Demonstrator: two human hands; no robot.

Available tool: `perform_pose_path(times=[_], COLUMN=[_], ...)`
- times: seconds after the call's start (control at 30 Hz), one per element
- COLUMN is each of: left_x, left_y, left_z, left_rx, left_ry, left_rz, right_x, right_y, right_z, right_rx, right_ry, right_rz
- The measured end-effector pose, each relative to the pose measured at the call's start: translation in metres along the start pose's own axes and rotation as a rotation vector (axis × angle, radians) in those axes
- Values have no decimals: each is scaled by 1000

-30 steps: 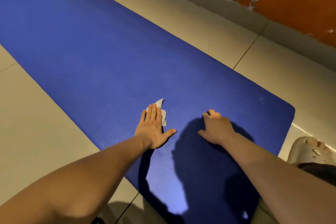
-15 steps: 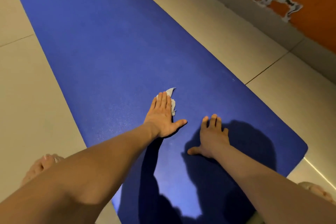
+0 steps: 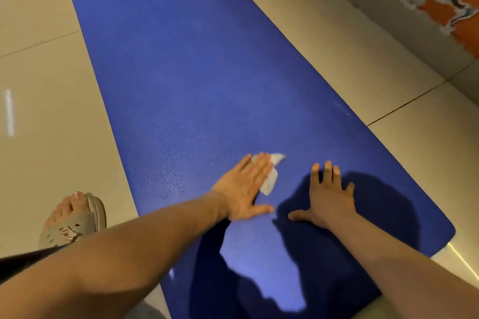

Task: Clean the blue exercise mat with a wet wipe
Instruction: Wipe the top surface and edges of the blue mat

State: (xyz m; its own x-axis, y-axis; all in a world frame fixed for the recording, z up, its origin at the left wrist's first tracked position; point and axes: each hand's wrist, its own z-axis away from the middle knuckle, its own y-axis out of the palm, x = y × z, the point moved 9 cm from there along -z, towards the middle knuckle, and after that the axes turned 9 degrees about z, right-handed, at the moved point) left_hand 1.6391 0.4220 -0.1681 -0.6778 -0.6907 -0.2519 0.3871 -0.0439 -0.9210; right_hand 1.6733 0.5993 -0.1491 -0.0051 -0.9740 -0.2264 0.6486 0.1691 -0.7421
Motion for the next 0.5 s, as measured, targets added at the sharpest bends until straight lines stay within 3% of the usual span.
perform_pose_path(times=[0.13,0.23,0.33,0.5], left_x=[66,68,14,-52], left_y=[-35,-42,-22,18], left_z=[-27,-35,-30,8], left_rx=[-24,-33,-59,58], left_ry=[-313,-415,-283,-26], left_rz=[67,158,198,128], right_x=[3,4,5,3], right_y=[-2,0,0,-1], right_z=[-4,-5,-8,-8], right_rx=[17,43,63,61], right_ry=[-13,-5,0,-17], right_rz=[-35,-34,-27,1])
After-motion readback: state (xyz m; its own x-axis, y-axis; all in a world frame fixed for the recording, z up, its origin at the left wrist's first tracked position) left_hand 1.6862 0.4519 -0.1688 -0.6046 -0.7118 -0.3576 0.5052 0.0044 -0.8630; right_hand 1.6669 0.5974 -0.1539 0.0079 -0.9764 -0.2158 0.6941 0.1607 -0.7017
